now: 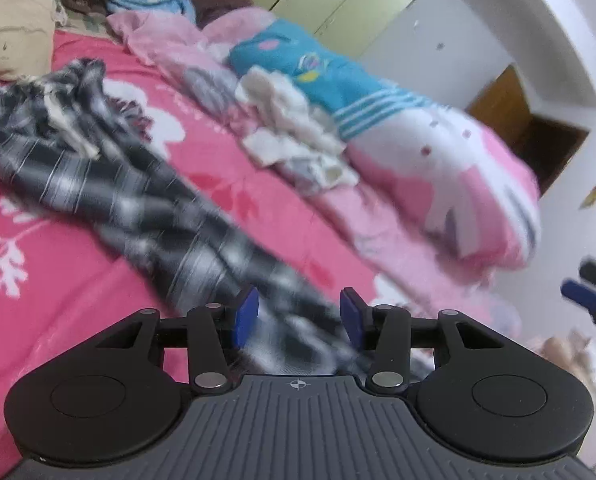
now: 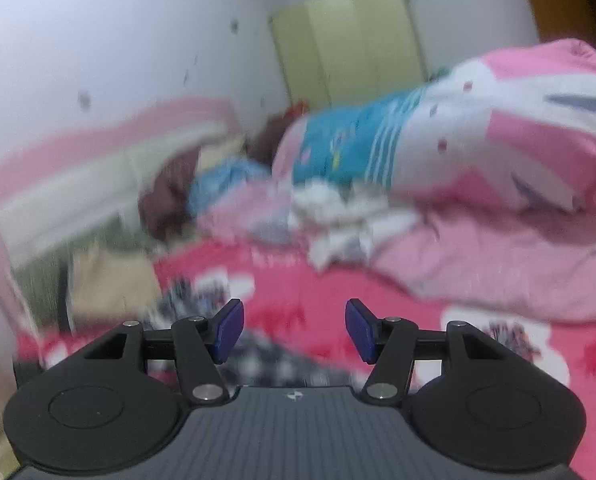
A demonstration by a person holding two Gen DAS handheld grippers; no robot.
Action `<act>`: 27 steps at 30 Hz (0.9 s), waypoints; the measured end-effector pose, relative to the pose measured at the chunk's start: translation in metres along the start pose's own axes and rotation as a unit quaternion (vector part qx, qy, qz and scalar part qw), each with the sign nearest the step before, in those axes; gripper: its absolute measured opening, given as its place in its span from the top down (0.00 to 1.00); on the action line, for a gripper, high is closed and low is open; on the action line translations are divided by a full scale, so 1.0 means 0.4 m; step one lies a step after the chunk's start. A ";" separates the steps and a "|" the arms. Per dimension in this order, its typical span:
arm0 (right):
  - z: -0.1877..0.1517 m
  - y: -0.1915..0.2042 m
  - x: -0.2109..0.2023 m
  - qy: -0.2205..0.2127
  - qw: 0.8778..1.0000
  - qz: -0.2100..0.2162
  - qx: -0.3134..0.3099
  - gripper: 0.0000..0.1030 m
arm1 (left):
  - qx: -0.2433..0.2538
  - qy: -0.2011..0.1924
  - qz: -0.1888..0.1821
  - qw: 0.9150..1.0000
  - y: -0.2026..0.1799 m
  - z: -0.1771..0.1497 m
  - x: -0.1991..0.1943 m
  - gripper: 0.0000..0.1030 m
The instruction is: Fold clothes
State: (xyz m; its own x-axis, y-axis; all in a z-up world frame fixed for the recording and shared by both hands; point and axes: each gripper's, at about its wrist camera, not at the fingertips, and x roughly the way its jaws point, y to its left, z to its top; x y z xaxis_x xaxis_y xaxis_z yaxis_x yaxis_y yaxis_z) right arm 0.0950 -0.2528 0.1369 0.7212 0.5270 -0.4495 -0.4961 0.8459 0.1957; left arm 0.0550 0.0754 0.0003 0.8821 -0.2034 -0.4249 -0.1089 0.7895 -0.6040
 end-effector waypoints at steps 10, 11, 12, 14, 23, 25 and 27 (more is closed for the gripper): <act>-0.137 0.074 0.389 0.088 0.994 0.049 -0.046 0.49 | -0.066 -0.014 0.076 0.995 0.136 0.014 0.083 0.57; -0.133 0.080 0.437 0.091 0.993 0.050 -0.055 0.49 | -0.076 -0.012 0.079 0.994 0.146 0.013 0.090 0.57; -0.132 0.089 0.480 0.092 0.992 0.044 -0.072 0.49 | -0.089 -0.002 0.080 0.993 0.156 0.014 0.099 0.57; -0.130 0.109 0.560 0.094 0.989 0.026 -0.112 0.48 | -0.101 0.010 0.080 0.992 0.167 0.016 0.110 0.57; -0.187 0.172 0.679 0.122 0.971 0.034 -0.204 0.93 | -0.076 0.002 0.083 0.994 0.164 0.006 0.103 0.57; -0.186 0.180 0.649 0.108 0.971 0.033 -0.210 0.97 | -0.074 0.001 0.084 0.994 0.164 0.008 0.107 0.57; -0.182 0.188 0.615 0.094 0.971 0.033 -0.218 0.98 | -0.071 0.000 0.084 0.994 0.164 0.008 0.108 0.57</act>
State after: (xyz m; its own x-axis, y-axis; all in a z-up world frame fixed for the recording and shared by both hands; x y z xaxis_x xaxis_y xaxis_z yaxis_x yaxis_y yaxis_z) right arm 0.1999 -0.0653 -0.0225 0.6008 0.5196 -0.6074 -0.7248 0.6746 -0.1398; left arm 0.0874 0.1203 -0.0553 0.8455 -0.0752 -0.5286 -0.3190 0.7227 -0.6131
